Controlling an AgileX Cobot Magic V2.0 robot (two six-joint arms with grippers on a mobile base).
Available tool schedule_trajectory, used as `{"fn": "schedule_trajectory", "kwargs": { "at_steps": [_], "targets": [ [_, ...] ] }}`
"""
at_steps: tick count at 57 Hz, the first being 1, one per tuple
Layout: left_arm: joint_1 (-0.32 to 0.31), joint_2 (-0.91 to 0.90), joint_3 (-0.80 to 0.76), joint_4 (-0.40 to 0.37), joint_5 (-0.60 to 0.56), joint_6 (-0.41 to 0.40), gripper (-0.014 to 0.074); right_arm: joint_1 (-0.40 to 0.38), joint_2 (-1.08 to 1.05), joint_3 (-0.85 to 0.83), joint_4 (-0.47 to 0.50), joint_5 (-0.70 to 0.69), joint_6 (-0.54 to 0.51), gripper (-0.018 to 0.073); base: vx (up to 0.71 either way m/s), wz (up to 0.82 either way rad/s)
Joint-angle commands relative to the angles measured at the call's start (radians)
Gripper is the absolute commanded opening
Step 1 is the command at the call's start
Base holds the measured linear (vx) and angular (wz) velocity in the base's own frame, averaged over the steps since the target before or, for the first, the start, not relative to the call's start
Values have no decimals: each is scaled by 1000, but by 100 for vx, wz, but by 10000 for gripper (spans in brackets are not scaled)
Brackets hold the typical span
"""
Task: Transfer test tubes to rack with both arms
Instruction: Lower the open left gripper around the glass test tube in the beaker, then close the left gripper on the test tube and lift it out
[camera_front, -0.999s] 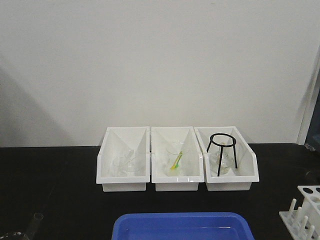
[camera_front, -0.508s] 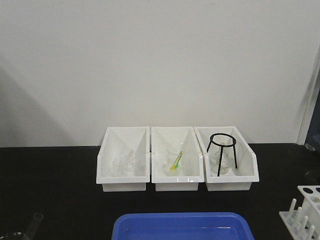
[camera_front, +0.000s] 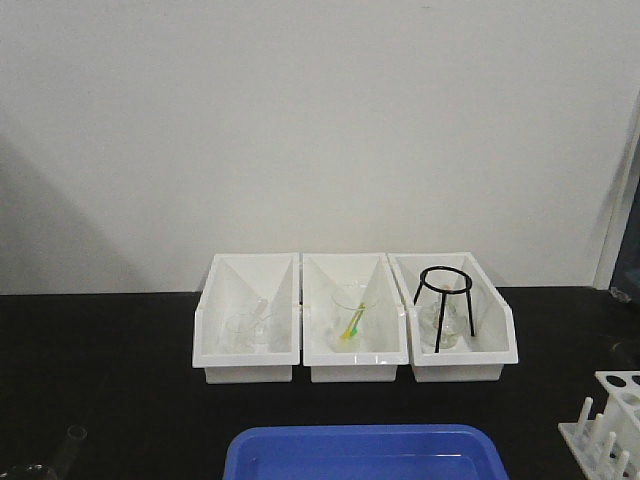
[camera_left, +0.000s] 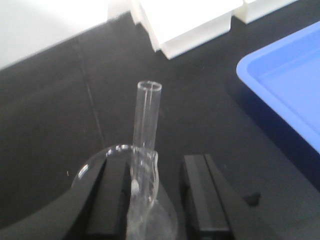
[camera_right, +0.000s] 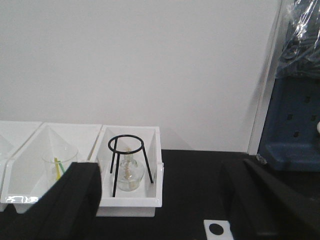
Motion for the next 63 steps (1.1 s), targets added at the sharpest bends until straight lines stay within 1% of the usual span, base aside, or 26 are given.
{"fn": "schedule_trajectory", "kwargs": {
  "at_steps": [1, 7, 15, 18, 23, 27, 32, 36, 42, 44, 48, 54, 60, 63],
  "targets": [
    [-8, 24, -16, -3, -203, 42, 356, 0, 14, -37, -3, -81, -2, 549, 0, 0],
    [-8, 77, -16, -3, -262, 44, 391, 0, 31, -37, -3, -82, -2, 549, 0, 0],
    [-8, 164, -16, -3, -301, 44, 494, 0, 39, -37, -3, -82, -2, 549, 0, 0],
    [-8, 204, -16, -3, -330, 44, 532, 0, 40, -37, -3, -87, -2, 549, 0, 0],
    [-8, 257, -18, -6, -391, 46, 568, 0, 40, -37, -3, -89, -2, 549, 0, 0],
    [-8, 293, -21, -6, -445, 46, 577, 0, 40, -37, -3, -89, -2, 549, 0, 0],
    [-8, 331, -34, -6, -473, 57, 576, 0, 40, -37, -3, -89, -2, 549, 0, 0],
    [-8, 362, -51, -11, -478, 99, 576, 0, 40, -37, -3, -89, -2, 549, 0, 0],
    [-8, 404, -68, -18, -490, 136, 576, 0, 40, -37, -4, -89, -2, 549, 0, 0],
    [-8, 414, -72, -30, -490, 144, 576, 0, 40, -37, -5, -89, -2, 549, 0, 0],
    [-7, 438, -82, -84, -509, 157, 576, 0, 40, -37, -6, -89, -2, 549, 0, 0],
    [-7, 445, -82, -146, -546, 202, 576, 0, 40, -37, -6, -89, -2, 549, 0, 0],
    [-7, 445, -82, -147, -569, 244, 576, 0, 40, -37, -6, -89, -2, 549, 0, 0],
    [-7, 447, -82, -147, -576, 247, 576, 0, 40, -37, -6, -89, -2, 549, 0, 0]
  ]
}}
